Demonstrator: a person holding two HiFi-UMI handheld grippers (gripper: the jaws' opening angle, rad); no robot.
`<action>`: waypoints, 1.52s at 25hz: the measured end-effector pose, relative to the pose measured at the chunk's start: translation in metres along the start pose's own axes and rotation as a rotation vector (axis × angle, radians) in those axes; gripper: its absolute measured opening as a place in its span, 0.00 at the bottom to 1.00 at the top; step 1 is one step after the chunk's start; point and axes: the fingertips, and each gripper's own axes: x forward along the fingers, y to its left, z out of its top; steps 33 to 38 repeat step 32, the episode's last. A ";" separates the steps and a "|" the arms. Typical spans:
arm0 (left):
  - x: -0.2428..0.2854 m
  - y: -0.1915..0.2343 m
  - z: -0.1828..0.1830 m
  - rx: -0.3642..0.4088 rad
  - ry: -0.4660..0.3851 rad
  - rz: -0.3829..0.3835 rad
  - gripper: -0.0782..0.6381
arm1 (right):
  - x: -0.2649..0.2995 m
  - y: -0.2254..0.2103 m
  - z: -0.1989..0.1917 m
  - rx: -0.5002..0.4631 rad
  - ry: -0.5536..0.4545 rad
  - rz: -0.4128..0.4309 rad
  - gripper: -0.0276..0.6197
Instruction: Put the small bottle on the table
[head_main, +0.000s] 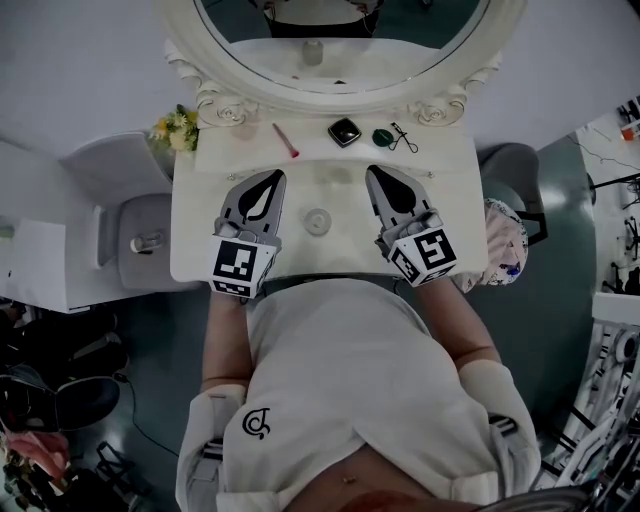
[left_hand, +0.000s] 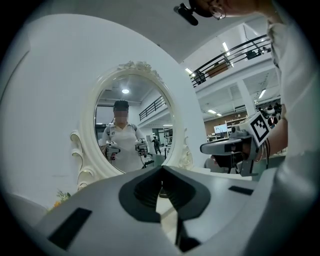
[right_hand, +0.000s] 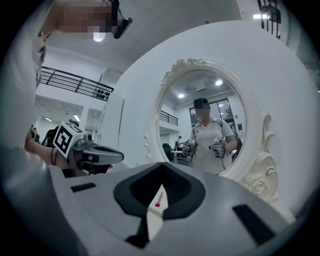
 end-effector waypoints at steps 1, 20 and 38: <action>0.001 0.000 0.001 0.003 0.000 0.001 0.13 | 0.001 0.000 -0.002 -0.005 0.004 0.003 0.05; 0.005 -0.003 0.000 -0.008 -0.008 -0.007 0.13 | 0.006 0.011 -0.018 -0.028 0.063 0.053 0.05; 0.005 -0.002 -0.006 -0.017 -0.004 -0.016 0.13 | 0.009 0.011 -0.021 -0.004 0.063 0.024 0.05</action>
